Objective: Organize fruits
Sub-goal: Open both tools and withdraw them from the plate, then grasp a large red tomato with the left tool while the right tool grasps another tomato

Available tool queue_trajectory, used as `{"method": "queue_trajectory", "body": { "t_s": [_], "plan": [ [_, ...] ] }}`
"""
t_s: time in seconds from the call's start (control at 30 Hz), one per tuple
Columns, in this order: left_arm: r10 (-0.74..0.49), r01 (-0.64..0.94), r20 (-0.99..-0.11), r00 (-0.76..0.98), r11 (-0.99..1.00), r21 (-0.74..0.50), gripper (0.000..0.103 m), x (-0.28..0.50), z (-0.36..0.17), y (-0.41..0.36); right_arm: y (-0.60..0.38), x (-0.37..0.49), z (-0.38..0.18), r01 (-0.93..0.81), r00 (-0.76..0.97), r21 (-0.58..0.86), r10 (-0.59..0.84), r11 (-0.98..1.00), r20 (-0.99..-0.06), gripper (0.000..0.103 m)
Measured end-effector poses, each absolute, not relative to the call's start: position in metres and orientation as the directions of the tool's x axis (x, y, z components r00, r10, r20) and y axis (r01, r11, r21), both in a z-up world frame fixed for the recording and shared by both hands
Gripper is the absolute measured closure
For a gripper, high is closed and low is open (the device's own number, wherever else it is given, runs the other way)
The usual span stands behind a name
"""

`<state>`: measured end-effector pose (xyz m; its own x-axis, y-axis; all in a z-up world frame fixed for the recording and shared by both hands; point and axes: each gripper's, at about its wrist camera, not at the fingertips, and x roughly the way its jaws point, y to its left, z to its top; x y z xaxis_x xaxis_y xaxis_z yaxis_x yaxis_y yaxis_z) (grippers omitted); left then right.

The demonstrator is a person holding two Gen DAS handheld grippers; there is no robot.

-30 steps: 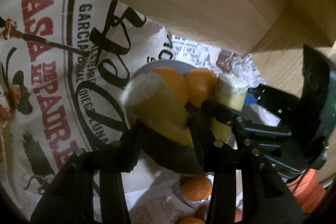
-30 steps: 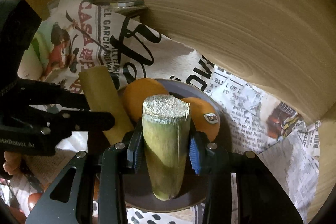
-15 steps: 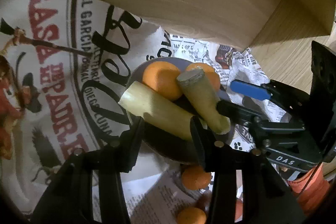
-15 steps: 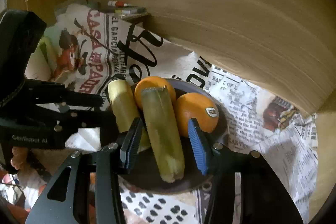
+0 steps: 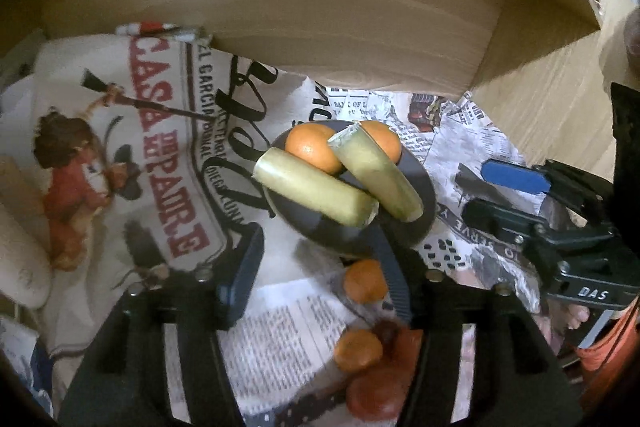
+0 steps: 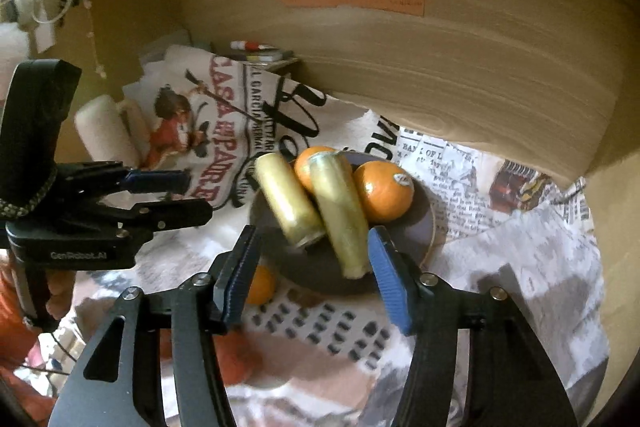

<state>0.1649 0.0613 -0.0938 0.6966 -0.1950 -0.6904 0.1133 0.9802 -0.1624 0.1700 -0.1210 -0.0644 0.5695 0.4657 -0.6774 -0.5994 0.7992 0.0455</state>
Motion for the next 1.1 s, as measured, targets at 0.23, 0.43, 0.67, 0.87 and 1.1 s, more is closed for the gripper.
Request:
{"method": "queue_trajectory", "body": {
  "t_s": [0.23,0.43,0.67,0.87,1.1],
  "plan": [
    [-0.147,0.076,-0.682,0.717,0.988,-0.133,0.028,0.125,-0.095,0.06,-0.125,0.13,-0.073,-0.608,0.557,0.087,0.502,0.789,-0.661,0.043],
    [-0.128,0.049,-0.71,0.692,0.99,-0.13,0.026,0.105,-0.112,0.059,-0.125,0.112,-0.093,-0.613,0.517,0.128,0.518,0.78,-0.681,0.043],
    [-0.111,0.033,-0.73,0.674,0.992,-0.12,0.024,0.089,-0.125,0.057,-0.116,0.109,-0.12,-0.615,0.446,0.186,0.533,0.766,-0.719,0.043],
    [-0.124,0.037,-0.736,0.666,0.99,-0.133,0.02,0.081,-0.129,0.058,-0.109,0.114,-0.131,-0.615,0.427,0.184,0.52,0.767,-0.739,0.043],
    [-0.157,0.066,-0.748,0.644,0.986,-0.151,0.017,0.076,-0.139,0.05,-0.11,0.126,-0.143,-0.599,0.385,0.228,0.527,0.767,-0.758,0.048]
  ]
}}
